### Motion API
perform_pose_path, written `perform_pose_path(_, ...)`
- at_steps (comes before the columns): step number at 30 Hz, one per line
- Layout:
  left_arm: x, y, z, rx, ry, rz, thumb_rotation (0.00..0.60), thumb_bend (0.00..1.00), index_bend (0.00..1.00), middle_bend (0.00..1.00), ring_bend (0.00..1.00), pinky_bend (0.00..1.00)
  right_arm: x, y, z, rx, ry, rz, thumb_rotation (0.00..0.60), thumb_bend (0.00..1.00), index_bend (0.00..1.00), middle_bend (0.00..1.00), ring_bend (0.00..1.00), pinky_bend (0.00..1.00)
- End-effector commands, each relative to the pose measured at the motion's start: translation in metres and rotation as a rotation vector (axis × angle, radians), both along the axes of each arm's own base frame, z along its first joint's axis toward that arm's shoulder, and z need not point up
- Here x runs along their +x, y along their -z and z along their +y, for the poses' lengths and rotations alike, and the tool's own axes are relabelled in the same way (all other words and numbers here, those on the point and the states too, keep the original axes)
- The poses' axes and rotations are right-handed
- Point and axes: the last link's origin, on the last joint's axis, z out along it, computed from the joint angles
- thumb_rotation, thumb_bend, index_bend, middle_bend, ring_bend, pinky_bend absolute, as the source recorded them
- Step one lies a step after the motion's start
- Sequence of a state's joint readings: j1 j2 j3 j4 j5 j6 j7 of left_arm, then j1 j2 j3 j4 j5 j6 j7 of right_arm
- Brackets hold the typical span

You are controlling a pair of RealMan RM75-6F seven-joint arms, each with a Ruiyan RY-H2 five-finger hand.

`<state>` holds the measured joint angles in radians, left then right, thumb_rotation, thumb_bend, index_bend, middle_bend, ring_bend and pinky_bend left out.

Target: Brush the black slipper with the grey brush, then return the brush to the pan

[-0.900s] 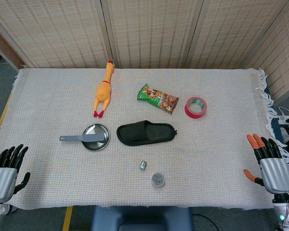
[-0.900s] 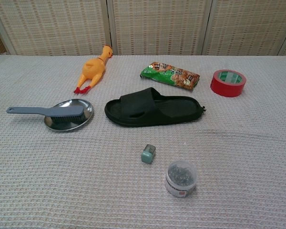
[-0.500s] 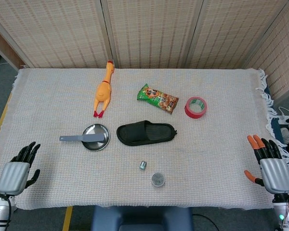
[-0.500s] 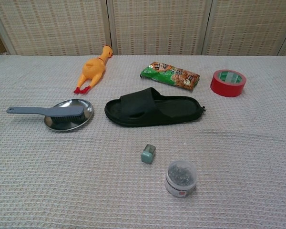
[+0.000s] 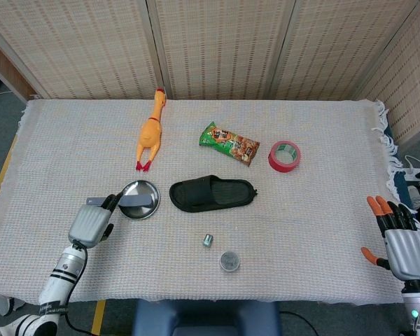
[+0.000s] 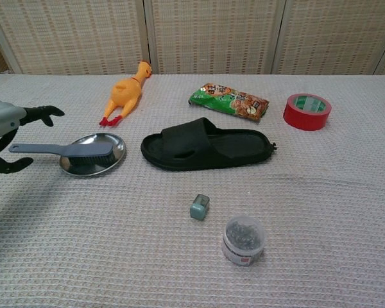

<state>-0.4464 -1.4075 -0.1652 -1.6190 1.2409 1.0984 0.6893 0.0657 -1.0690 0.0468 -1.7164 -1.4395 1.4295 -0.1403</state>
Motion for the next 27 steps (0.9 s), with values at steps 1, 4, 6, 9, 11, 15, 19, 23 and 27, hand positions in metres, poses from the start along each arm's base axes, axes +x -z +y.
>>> perform_pose_path(1,0.005,0.015,0.017,-0.022,-0.007,0.033,0.600,0.40,0.12,0.16,0.66,0.97,-0.002,0.000,-0.001,0.013,0.010,-0.002,0.600,0.09,0.00,0.00,0.00,0.00)
perform_pose_path(4,0.005,0.026,0.027,-0.034,-0.028,0.048,0.600,0.40,0.15,0.17,0.66,0.97,-0.004,0.000,-0.001,0.021,0.024,-0.001,0.600,0.09,0.00,0.00,0.00,0.00)
perform_pose_path(6,0.005,0.029,0.032,-0.022,-0.021,0.058,0.600,0.40,0.17,0.18,0.66,0.97,-0.006,-0.001,-0.002,0.025,0.033,-0.002,0.600,0.09,0.00,0.00,0.00,0.00)
perform_pose_path(9,0.005,0.036,0.039,-0.012,-0.014,0.073,0.600,0.40,0.19,0.19,0.66,0.97,-0.008,-0.001,-0.003,0.032,0.046,-0.003,0.600,0.09,0.00,0.00,0.00,0.00)
perform_pose_path(11,0.003,0.039,0.042,-0.017,-0.017,0.083,0.600,0.40,0.19,0.20,0.66,0.97,-0.008,-0.002,-0.003,0.036,0.052,-0.004,0.600,0.09,0.00,0.00,0.00,0.00)
perform_pose_path(15,0.002,0.045,0.048,-0.016,-0.014,0.098,0.600,0.40,0.21,0.21,0.66,0.97,-0.009,-0.002,-0.004,0.043,0.061,-0.004,0.600,0.09,0.00,0.00,0.00,0.00)
perform_pose_path(19,0.004,0.051,0.052,-0.018,-0.005,0.094,0.600,0.40,0.23,0.24,0.66,0.97,-0.009,-0.001,-0.004,0.053,0.070,-0.004,0.600,0.09,0.00,0.00,0.00,0.00)
perform_pose_path(23,0.006,0.057,0.056,-0.035,0.013,0.117,0.600,0.40,0.22,0.25,0.66,0.97,-0.010,-0.002,-0.003,0.057,0.076,-0.006,0.600,0.09,0.00,0.00,0.00,0.00)
perform_pose_path(27,0.006,0.061,0.060,-0.031,0.020,0.128,0.600,0.40,0.25,0.26,0.66,0.97,-0.010,-0.002,-0.002,0.065,0.084,-0.004,0.600,0.09,0.00,0.00,0.00,0.00)
